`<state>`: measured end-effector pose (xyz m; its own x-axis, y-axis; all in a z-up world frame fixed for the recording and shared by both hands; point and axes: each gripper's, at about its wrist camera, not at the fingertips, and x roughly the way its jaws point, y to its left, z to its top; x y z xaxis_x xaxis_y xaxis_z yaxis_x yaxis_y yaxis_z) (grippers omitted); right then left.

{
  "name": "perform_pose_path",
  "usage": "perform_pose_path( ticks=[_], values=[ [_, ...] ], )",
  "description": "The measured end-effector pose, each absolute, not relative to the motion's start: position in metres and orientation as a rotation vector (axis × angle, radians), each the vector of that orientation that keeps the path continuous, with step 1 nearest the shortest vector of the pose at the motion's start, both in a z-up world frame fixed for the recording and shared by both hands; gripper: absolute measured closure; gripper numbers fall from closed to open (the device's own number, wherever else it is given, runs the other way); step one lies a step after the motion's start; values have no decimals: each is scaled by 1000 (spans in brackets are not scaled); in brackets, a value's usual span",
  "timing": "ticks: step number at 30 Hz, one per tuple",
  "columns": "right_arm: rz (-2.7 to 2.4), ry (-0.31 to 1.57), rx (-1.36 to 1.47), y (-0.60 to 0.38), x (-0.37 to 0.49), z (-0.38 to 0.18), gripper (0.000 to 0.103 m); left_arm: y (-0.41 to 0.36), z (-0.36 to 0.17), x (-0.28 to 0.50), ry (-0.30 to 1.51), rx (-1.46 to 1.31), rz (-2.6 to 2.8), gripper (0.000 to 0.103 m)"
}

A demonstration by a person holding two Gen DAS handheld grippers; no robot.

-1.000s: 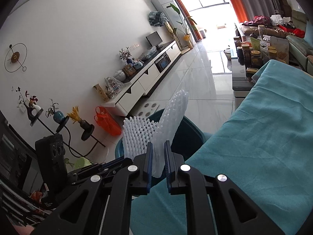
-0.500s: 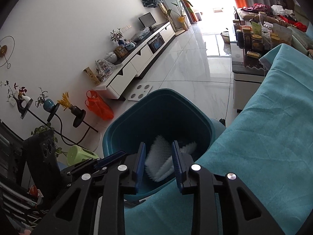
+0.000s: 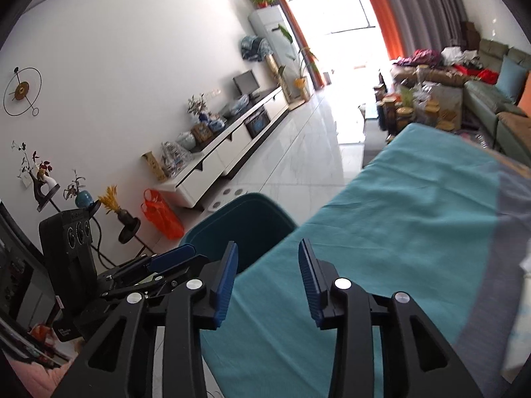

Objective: Collect trash
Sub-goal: 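Grasp the clear plastic bag with the left gripper while the right gripper grasps the gold wrapper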

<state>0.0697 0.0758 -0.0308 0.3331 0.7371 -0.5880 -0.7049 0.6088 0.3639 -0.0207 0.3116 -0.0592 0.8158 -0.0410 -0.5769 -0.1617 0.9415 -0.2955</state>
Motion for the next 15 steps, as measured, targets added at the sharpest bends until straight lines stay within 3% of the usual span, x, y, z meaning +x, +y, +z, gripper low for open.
perform_pose_path(
  ticks=[15],
  values=[
    [531, 728, 171, -143, 26, -27, 62, 108, -50, 16, 690, -175, -501, 52]
  ],
)
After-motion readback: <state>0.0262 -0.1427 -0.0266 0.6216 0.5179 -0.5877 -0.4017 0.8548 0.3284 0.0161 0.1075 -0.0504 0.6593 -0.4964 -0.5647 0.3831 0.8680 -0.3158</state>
